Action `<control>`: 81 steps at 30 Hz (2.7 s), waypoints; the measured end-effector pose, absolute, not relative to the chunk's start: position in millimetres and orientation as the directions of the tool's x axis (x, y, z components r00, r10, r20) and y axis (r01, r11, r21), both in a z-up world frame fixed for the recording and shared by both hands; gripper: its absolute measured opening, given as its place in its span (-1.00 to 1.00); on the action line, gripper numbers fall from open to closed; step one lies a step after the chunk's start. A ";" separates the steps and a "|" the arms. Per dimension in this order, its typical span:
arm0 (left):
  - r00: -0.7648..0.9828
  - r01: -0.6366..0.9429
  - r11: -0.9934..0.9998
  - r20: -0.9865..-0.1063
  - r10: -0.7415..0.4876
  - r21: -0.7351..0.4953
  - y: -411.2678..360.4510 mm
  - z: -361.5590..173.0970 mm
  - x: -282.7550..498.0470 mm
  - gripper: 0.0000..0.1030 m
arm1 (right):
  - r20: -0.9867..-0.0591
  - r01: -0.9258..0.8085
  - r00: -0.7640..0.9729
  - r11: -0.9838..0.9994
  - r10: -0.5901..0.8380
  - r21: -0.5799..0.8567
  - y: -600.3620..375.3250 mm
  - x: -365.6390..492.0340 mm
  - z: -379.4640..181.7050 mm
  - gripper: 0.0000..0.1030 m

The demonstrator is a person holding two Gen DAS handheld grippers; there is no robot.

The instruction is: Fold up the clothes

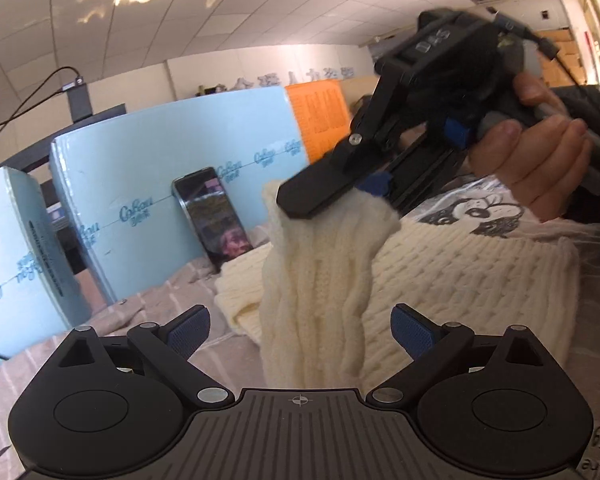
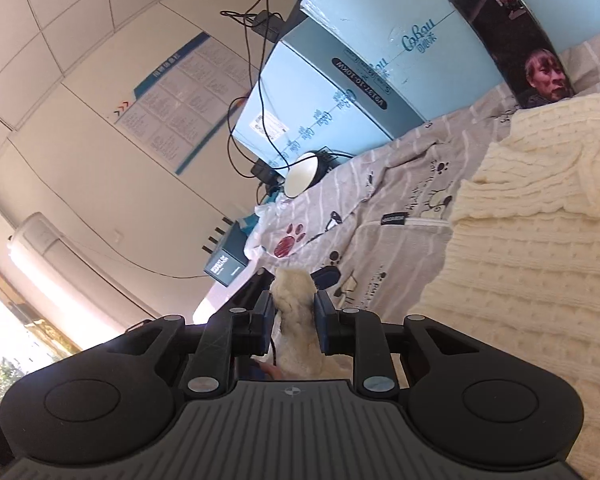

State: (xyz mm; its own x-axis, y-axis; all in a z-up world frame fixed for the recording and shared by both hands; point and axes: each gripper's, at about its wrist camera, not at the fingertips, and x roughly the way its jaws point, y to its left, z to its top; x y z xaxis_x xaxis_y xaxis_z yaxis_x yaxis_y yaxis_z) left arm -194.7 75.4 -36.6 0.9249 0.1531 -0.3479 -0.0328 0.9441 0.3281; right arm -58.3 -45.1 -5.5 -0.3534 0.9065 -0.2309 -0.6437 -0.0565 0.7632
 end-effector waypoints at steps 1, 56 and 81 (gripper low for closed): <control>0.912 -0.085 0.938 -0.352 0.209 0.336 77.5 -38.0 -193.3 0.92 | -0.224 -0.653 -0.354 -0.068 0.908 0.754 -42.6 -62.4 -2.6 -0.42; 0.803 -0.443 0.873 -0.343 0.488 0.204 155.3 11.3 -67.2 -0.74 | -0.310 -0.557 0.267 0.409 0.912 0.723 -122.9 53.1 -58.9 0.54; 0.609 -0.616 0.765 -0.503 0.613 0.187 212.6 -15.4 -82.7 0.46 | -0.343 -0.580 0.262 0.431 0.902 0.691 -116.9 50.5 -60.0 0.55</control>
State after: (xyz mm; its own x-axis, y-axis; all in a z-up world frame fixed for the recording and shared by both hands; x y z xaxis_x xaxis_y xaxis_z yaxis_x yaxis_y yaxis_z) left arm -82.7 212.6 -15.4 0.6092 0.6130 -0.5032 -0.6160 0.7653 0.1866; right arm 50.5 -116.9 -60.0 0.2616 0.9020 -0.3435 -0.5796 0.4314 0.6913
